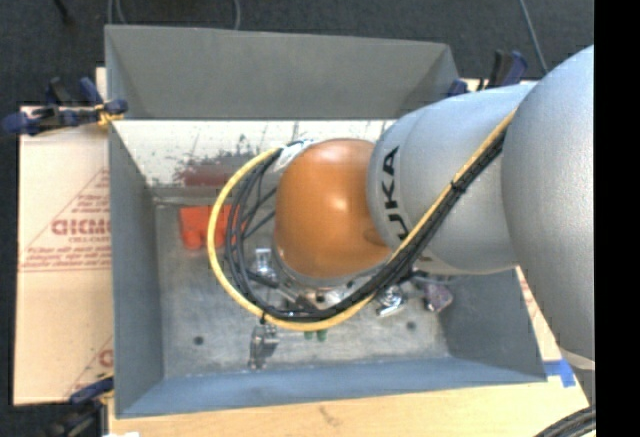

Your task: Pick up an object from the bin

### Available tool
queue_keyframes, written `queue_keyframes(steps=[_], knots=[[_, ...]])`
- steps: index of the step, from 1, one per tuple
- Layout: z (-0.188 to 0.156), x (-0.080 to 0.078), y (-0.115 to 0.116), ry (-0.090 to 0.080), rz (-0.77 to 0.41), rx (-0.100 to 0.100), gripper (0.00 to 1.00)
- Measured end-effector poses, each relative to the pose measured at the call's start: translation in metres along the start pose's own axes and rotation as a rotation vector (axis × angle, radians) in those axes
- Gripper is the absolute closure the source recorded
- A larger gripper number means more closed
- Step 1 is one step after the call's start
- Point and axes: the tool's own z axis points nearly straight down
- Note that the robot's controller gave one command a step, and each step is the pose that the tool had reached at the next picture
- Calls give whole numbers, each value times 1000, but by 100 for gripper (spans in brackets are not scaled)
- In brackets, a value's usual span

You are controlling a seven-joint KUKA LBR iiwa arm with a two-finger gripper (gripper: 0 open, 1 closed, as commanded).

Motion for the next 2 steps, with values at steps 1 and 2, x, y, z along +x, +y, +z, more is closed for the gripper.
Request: queue_keyframes(steps=[1, 2], knots=[[-54, -44, -95, -11, 262, 0, 0], [48, -78, -119, -18, 394, -1, 0]])
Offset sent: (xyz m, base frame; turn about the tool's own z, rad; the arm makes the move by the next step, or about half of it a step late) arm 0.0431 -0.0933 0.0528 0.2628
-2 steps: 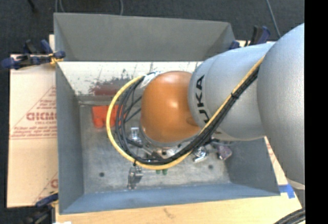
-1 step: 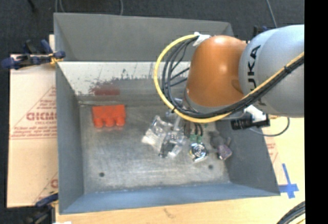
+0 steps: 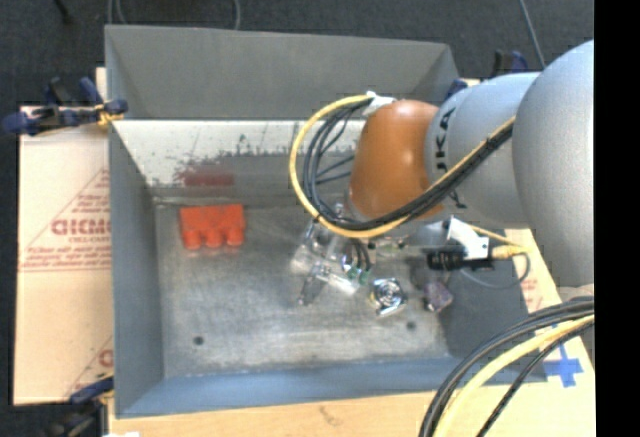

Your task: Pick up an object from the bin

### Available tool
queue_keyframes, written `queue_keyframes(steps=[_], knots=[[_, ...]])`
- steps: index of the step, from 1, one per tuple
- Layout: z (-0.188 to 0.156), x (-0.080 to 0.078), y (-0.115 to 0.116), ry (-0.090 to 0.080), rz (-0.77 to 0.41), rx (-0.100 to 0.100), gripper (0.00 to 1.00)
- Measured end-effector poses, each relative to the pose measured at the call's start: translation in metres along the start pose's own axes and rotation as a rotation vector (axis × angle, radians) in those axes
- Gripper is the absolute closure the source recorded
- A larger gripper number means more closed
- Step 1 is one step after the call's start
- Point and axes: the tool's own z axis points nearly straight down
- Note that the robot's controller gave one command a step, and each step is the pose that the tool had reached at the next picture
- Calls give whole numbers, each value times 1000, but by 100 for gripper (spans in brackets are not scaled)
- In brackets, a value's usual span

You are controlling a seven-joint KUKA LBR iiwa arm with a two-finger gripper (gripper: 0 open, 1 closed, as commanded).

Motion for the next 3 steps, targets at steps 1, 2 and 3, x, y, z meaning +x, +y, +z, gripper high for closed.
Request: queue_keyframes(steps=[1, 2, 3], knots=[[4, 2, 0, 7, 2, 1, 100], [17, -19, -8, -5, -379, -10, 100], [-138, -1, -25, 5, -313, -1, 100]])
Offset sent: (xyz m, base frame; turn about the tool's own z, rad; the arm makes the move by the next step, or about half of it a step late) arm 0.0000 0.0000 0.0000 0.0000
